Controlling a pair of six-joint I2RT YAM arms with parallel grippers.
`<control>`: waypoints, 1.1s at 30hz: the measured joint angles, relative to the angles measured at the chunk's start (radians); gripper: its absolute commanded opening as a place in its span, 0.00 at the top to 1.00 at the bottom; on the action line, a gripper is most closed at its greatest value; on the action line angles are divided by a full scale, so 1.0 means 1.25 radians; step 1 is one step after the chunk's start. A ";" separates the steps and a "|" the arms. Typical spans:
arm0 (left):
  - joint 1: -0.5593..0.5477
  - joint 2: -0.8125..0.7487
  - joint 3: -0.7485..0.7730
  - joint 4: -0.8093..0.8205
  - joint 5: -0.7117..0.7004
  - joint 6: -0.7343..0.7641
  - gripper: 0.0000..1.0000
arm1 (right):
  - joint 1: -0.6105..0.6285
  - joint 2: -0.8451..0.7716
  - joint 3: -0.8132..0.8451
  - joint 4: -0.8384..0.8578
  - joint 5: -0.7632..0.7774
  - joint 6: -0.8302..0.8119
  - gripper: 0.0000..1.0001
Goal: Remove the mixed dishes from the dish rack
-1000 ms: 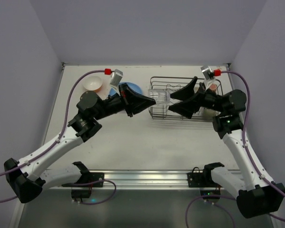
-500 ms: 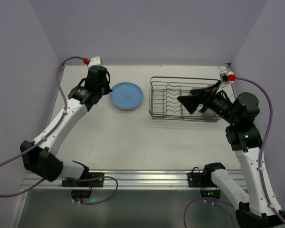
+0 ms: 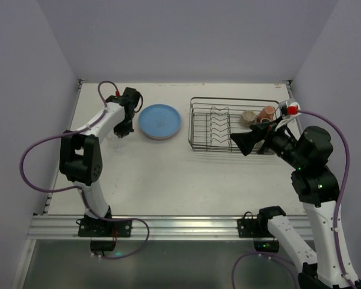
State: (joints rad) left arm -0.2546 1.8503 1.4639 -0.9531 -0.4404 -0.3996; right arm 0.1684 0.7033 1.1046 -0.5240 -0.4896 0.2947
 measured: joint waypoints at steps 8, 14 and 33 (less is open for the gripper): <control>0.030 -0.003 0.006 0.017 0.048 0.002 1.00 | 0.002 -0.002 0.000 0.000 -0.007 -0.012 0.01; 0.057 -0.004 -0.044 0.044 0.113 0.003 0.97 | 0.003 -0.002 0.000 0.000 -0.023 -0.013 0.01; 0.068 -0.036 -0.084 0.080 0.143 -0.001 0.29 | 0.019 0.023 0.000 0.000 -0.010 -0.021 0.01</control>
State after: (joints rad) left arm -0.1699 1.8050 1.3590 -0.8536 -0.2611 -0.4007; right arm 0.1917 0.7319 1.1042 -0.5243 -0.5022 0.2680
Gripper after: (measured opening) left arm 0.652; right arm 0.990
